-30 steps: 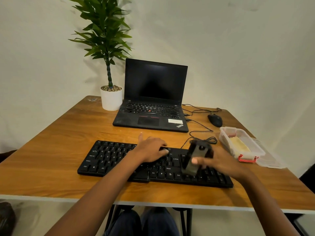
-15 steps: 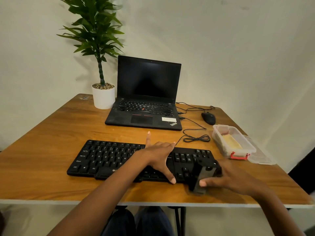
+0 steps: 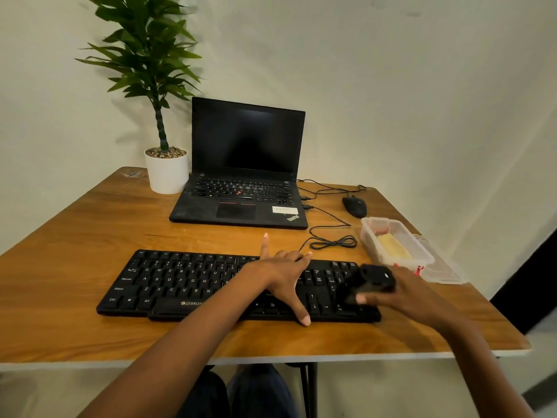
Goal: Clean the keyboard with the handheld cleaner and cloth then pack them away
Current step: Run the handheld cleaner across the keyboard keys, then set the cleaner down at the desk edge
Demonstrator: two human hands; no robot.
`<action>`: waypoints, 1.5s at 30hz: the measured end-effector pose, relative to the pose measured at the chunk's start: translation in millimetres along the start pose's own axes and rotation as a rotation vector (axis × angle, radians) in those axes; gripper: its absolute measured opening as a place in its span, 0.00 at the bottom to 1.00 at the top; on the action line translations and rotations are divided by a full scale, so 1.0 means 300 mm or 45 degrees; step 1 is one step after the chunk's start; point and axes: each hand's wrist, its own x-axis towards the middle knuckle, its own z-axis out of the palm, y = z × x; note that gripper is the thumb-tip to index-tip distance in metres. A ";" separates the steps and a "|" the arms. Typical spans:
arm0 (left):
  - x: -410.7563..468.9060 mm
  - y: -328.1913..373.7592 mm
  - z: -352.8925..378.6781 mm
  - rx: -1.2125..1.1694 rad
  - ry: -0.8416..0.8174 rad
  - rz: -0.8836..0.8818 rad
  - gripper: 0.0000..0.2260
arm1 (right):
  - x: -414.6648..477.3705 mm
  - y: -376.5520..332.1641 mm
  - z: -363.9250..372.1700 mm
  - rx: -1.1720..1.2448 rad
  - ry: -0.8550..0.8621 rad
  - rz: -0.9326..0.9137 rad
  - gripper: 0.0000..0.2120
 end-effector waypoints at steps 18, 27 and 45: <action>-0.001 0.035 -0.024 -0.034 -0.074 -0.066 0.56 | -0.042 0.056 0.046 0.060 0.584 0.077 0.16; -0.028 0.035 -0.017 -0.087 -0.022 -0.049 0.55 | -0.205 0.009 0.049 0.358 0.477 0.165 0.32; -0.643 -0.170 0.207 -0.984 0.852 -0.105 0.26 | -0.057 -0.291 0.518 0.657 0.293 -0.150 0.09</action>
